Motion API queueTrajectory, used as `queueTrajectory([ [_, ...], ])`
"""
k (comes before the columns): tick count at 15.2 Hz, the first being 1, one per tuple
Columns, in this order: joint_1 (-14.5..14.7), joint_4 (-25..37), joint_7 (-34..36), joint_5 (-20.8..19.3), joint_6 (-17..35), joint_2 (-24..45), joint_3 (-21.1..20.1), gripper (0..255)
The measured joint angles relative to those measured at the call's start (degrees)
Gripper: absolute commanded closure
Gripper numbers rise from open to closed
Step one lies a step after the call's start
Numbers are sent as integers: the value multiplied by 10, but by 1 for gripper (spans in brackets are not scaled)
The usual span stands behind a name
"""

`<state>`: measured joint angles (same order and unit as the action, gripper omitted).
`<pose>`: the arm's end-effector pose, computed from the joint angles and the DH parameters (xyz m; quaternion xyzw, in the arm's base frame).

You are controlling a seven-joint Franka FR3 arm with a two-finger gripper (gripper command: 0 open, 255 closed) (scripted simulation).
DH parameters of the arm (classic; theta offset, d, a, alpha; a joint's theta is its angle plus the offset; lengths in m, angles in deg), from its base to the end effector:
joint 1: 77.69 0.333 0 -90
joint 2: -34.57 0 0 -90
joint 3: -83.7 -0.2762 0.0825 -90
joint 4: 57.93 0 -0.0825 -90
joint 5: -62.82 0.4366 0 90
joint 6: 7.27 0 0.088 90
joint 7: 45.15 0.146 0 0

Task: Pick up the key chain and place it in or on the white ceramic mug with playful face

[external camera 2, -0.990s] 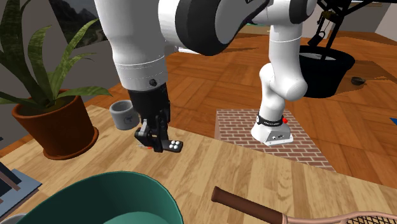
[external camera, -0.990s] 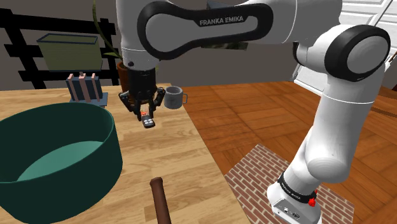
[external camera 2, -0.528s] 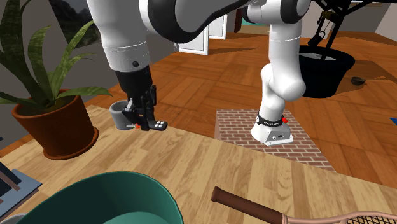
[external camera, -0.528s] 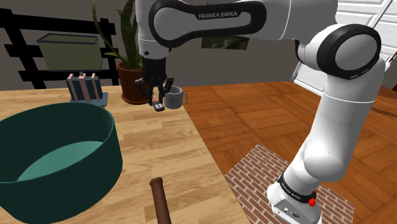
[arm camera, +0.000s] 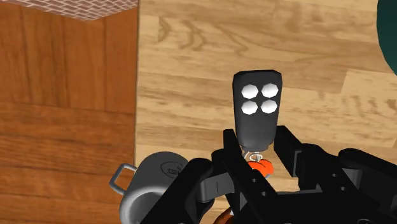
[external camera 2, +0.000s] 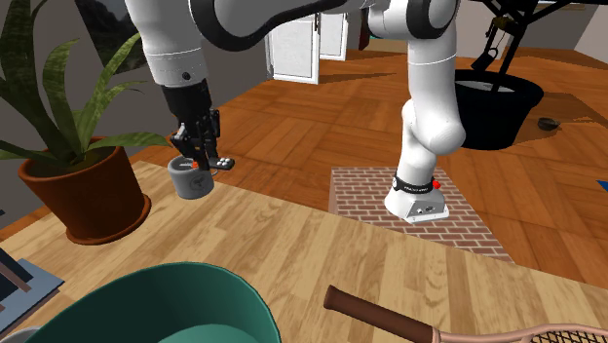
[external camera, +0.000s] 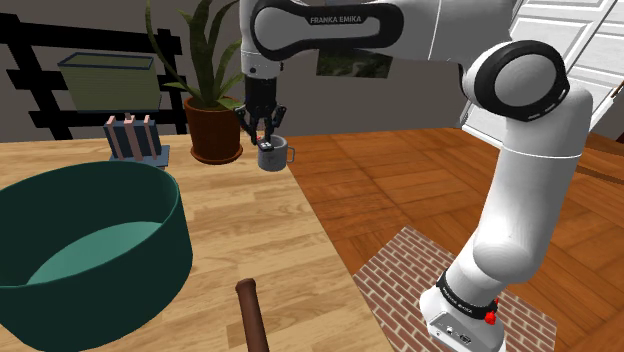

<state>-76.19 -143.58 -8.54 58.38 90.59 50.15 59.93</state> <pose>0.6233 0.2603 0.4355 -0.9948 0.0986 0.0236 0.0046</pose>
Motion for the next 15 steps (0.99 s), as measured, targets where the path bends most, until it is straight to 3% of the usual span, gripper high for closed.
queueTrajectory([
  [6,-35,63,-63,-11,-21,44,25,255],
  [12,-53,205,-119,-32,-76,132,47,255],
  [15,-59,216,-131,-35,-74,146,52,255],
])
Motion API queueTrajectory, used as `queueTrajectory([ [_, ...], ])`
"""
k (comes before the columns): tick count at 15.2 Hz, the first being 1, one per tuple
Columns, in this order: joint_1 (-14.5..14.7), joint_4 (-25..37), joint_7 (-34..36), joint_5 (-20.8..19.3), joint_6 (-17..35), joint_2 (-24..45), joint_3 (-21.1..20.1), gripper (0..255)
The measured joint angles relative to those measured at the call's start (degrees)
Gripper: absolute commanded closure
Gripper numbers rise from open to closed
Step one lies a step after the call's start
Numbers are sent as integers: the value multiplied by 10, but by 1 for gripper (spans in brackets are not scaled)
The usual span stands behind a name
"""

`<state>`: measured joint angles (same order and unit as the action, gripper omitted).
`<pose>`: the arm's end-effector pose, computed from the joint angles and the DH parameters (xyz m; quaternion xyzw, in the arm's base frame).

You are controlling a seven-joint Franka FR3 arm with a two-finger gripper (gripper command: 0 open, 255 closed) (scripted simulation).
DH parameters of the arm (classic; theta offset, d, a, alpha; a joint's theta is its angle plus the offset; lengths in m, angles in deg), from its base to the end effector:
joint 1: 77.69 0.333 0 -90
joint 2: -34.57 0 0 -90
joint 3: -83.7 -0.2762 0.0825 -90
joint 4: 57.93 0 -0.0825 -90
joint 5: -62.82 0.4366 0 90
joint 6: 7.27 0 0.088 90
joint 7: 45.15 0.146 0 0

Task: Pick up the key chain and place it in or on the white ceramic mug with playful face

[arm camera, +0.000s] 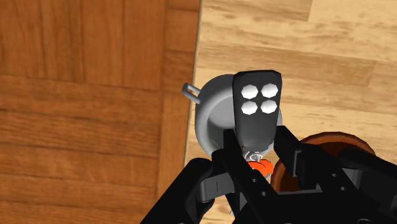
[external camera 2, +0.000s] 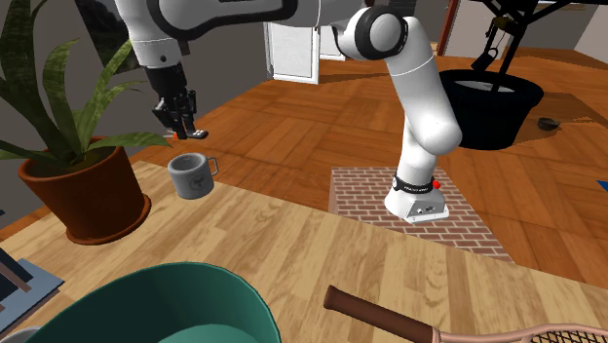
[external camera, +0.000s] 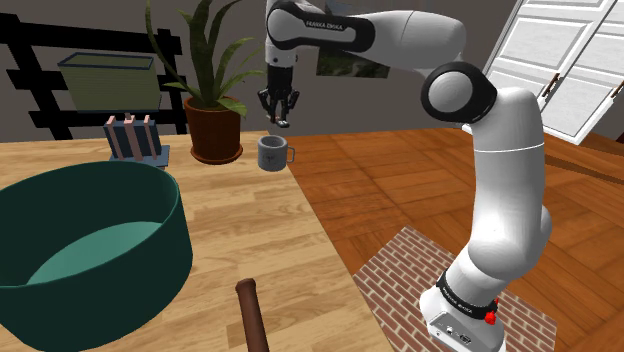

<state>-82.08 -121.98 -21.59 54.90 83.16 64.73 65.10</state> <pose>0.7198 0.1119 0.4426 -0.9949 0.0984 0.0237 0.0044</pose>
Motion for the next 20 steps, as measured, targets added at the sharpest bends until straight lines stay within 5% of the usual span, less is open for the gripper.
queueTrajectory([
  [14,-14,-118,0,1,111,-6,2,255],
  [20,-14,-126,1,1,118,-8,2,255],
])
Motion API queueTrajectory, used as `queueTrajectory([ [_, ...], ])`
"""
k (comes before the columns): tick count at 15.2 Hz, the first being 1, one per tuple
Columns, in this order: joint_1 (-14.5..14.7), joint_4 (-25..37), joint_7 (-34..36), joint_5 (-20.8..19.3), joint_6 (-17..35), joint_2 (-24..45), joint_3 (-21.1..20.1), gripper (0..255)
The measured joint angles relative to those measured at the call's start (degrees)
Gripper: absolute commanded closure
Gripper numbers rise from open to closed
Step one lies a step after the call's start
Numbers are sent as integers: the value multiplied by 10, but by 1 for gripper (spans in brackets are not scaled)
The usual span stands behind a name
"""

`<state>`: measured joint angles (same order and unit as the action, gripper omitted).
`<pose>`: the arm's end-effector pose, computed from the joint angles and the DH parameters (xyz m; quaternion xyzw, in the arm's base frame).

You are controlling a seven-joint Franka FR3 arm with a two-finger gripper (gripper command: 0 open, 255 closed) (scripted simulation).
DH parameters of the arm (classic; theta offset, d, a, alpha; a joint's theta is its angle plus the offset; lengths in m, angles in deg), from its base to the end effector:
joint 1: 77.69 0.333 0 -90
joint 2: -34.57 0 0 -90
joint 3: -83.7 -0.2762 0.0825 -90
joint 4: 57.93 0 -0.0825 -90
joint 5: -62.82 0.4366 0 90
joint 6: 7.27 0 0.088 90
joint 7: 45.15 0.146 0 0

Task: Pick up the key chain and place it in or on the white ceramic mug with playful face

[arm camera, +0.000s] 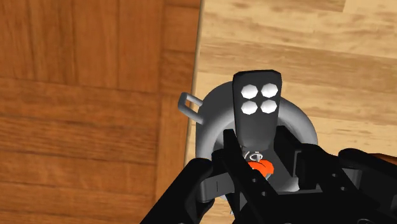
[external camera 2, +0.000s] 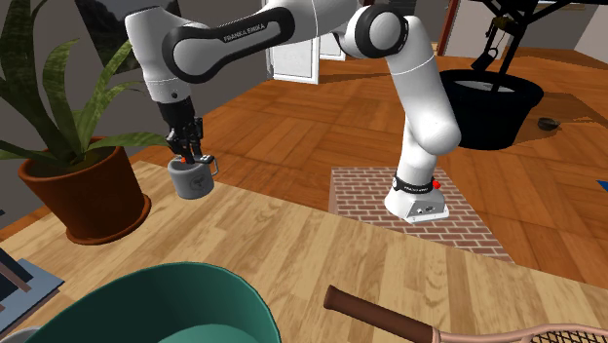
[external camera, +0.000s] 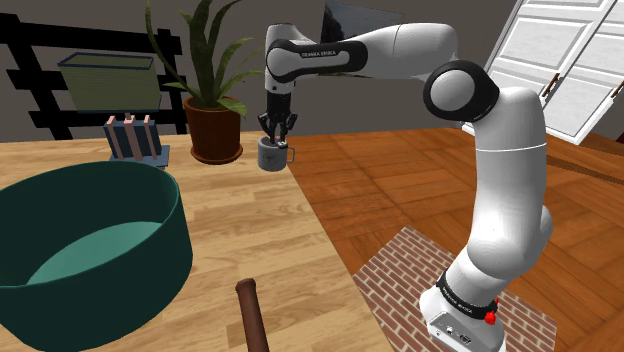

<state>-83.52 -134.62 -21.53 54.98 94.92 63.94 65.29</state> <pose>0.7195 0.1105 0.3544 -0.9949 0.0980 0.0237 0.0045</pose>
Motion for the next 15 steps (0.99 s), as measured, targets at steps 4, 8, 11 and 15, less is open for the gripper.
queueTrajectory([
  [4,0,0,0,0,0,0,0,0],
  [8,0,10,-1,0,-9,1,0,0],
  [11,8,69,-1,-1,-59,9,0,0],
  [15,8,83,-3,0,-75,6,-1,0],
])
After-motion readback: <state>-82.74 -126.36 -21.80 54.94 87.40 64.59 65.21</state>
